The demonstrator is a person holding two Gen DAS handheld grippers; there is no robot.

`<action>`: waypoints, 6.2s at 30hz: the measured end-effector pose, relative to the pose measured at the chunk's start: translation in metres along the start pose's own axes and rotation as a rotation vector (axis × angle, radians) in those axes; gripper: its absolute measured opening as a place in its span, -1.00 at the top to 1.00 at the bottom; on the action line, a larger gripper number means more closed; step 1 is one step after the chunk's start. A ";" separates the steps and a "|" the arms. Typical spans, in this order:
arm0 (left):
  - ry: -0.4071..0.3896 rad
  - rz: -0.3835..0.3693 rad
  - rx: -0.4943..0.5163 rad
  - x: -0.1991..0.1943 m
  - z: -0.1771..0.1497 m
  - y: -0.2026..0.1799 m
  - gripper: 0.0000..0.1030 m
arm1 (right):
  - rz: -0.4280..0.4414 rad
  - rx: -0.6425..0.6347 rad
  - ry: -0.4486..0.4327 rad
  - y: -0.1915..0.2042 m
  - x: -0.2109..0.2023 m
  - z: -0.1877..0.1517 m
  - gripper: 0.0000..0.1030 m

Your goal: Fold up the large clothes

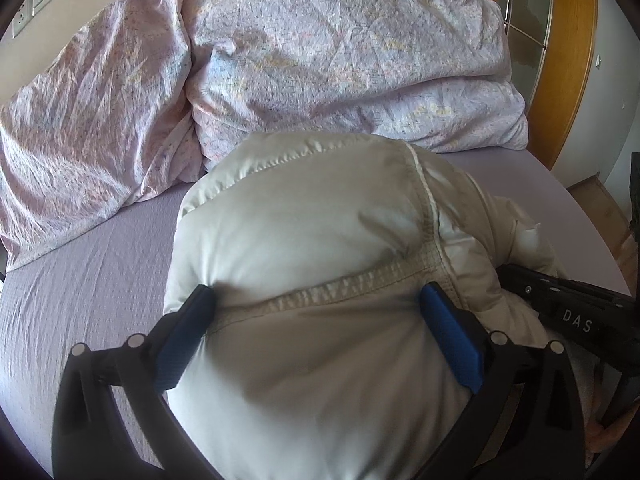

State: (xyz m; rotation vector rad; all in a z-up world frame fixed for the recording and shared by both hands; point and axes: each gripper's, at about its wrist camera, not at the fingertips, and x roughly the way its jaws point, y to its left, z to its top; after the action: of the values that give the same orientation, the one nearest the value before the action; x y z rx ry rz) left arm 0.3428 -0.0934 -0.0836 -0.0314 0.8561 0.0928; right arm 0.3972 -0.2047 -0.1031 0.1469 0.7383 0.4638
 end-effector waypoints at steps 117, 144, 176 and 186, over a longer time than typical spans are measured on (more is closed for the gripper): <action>0.055 -0.059 -0.018 -0.058 -0.006 0.069 -0.96 | 0.201 0.292 0.147 -0.084 -0.045 -0.021 -0.97; 0.126 -0.141 -0.028 -0.043 0.005 0.081 -0.96 | 0.435 0.370 0.412 -0.090 0.041 -0.022 -0.97; 0.252 -0.497 -0.352 0.010 -0.012 0.118 -0.75 | 0.570 0.361 0.352 -0.096 0.032 -0.032 -0.36; 0.192 -0.462 -0.426 -0.005 0.008 0.174 -0.35 | 0.647 0.297 0.349 -0.044 0.051 -0.008 -0.08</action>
State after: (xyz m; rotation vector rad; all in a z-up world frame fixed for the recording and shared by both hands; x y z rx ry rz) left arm 0.3293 0.0801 -0.0731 -0.6432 0.9889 -0.1659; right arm 0.4402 -0.2209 -0.1532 0.6047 1.1020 1.0111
